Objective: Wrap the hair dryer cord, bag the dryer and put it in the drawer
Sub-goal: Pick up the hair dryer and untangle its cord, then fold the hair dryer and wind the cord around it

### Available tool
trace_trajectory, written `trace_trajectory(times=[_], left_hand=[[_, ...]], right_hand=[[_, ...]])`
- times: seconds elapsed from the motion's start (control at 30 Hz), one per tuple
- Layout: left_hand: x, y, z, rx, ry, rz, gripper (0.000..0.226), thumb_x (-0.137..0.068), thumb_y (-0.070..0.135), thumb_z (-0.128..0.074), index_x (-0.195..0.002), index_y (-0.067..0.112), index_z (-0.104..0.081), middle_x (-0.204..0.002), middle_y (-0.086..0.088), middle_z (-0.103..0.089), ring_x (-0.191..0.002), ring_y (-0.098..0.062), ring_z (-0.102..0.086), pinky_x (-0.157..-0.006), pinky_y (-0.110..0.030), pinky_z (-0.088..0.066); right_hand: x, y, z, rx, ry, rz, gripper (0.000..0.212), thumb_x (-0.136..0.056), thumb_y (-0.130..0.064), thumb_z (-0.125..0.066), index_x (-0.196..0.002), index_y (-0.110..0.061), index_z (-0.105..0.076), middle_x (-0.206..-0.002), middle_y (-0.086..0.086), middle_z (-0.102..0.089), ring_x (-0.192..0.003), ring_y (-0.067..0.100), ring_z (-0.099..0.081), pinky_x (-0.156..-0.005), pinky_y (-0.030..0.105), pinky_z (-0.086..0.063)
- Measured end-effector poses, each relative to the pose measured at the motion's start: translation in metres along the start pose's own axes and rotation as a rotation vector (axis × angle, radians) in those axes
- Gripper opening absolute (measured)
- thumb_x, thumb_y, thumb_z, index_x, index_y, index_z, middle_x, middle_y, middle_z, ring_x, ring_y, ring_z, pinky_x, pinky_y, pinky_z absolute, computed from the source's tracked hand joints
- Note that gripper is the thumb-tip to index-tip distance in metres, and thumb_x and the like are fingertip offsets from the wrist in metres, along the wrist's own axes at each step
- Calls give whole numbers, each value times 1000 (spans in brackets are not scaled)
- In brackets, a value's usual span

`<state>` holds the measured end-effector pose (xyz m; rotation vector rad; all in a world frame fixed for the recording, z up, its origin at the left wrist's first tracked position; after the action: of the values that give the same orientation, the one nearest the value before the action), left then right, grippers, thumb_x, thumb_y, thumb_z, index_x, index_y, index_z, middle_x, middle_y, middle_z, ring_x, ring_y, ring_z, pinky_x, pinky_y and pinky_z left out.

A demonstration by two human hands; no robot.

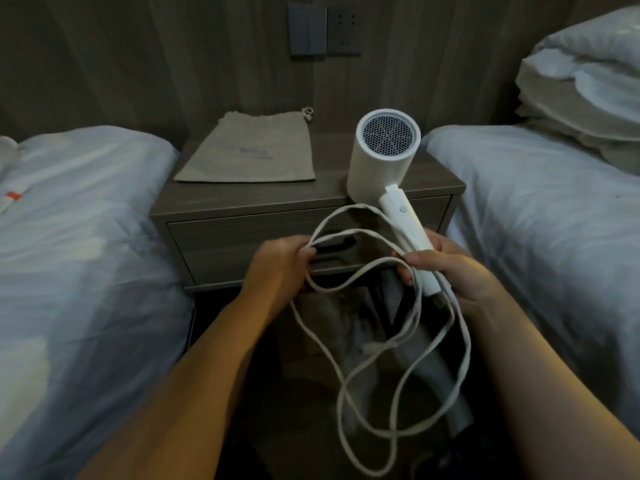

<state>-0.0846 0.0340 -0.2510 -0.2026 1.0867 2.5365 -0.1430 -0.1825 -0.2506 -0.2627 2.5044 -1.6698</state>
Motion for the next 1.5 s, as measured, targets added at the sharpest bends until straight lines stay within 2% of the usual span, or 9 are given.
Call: trace_trajectory(times=[0.17, 0.4, 0.63, 0.83, 0.93, 1.03, 1.17, 1.33, 1.5], left_hand=[[1, -3, 10, 362, 277, 53, 28, -97, 15, -41, -77, 16, -60, -64, -6, -63, -46, -8, -58, -47, -19, -48], [-11, -20, 24, 845, 64, 216, 26, -98, 5, -35, -85, 11, -57, -52, 3, -66, -45, -5, -61, -46, -14, -50], [5, -33, 4, -142, -831, -107, 52, -79, -11, -48, -91, 33, -73, -99, 10, -71, -101, -4, -65, -97, -27, -48], [0, 8, -16, 354, -207, 61, 40, -88, -9, -46, -120, 12, -59, -107, -1, -63, -101, -10, -60, -88, -11, -46], [-3, 13, -18, 771, -68, 212, 45, -89, -10, -46, -125, 17, -46, -118, -7, -56, -109, -22, -57, -87, -27, -50], [1, 8, -8, 622, 139, 185, 65, -84, -14, -46, -140, 17, -33, -141, -6, -41, -123, -17, -45, -82, -14, -49], [5, 16, 17, 529, 422, -27, 65, -86, 10, -51, -144, 25, -26, -147, 3, -35, -134, -8, -34, -111, -22, -29], [-8, 0, 14, 937, -104, 367, 41, -87, 52, -47, -112, 24, -64, -121, -9, -64, -100, -17, -64, -89, -36, -50], [-1, -12, 2, 515, -426, 442, 70, -69, 37, -75, -130, 23, -43, -123, -8, -58, -107, -25, -60, -89, -44, -52]], right_hand=[[6, -6, 14, 76, 191, 20, 27, -67, 5, -61, -92, -4, -57, -73, 5, -66, -56, 13, -65, -53, 21, -56], [22, -19, 28, 77, 315, 111, 15, -77, 5, -52, -87, -4, -58, -75, 5, -63, -56, 12, -63, -53, 18, -54], [22, -20, 29, 95, 306, 197, 20, -69, 3, -58, -87, -7, -60, -75, 2, -66, -64, 12, -64, -59, 20, -55], [14, -13, 14, 267, 268, 203, 26, -65, -1, -61, -90, -2, -55, -64, -1, -63, -53, 12, -55, -47, 19, -46], [10, -6, 4, 378, 251, 172, 33, -62, -2, -64, -94, -9, -58, -72, 4, -61, -55, 10, -55, -48, 20, -46], [9, -5, -1, 531, 282, 155, 59, -62, -5, -70, -117, -21, -58, -85, 1, -66, -72, 5, -63, -62, 15, -50], [9, -9, -8, 960, 320, 209, 71, -68, -1, -74, -128, -32, -49, -105, -18, -60, -86, -18, -55, -67, 0, -42], [13, -17, -12, 1277, 98, 222, 81, -66, -4, -73, -114, -61, -40, -106, -31, -58, -95, -20, -53, -74, 2, -42], [10, -2, -20, 1460, -98, 46, 71, -68, -22, -76, -125, -52, -47, -115, -26, -60, -104, -5, -56, -87, 19, -45]])
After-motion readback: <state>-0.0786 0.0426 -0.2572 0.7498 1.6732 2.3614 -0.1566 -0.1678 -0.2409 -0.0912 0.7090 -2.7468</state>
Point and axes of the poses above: each hand's wrist, its own x-axis away from the middle knuckle, its own z-axis out of the back of the hand, y = z × x, the point moved 3 cm from there along -x, towards the middle knuckle
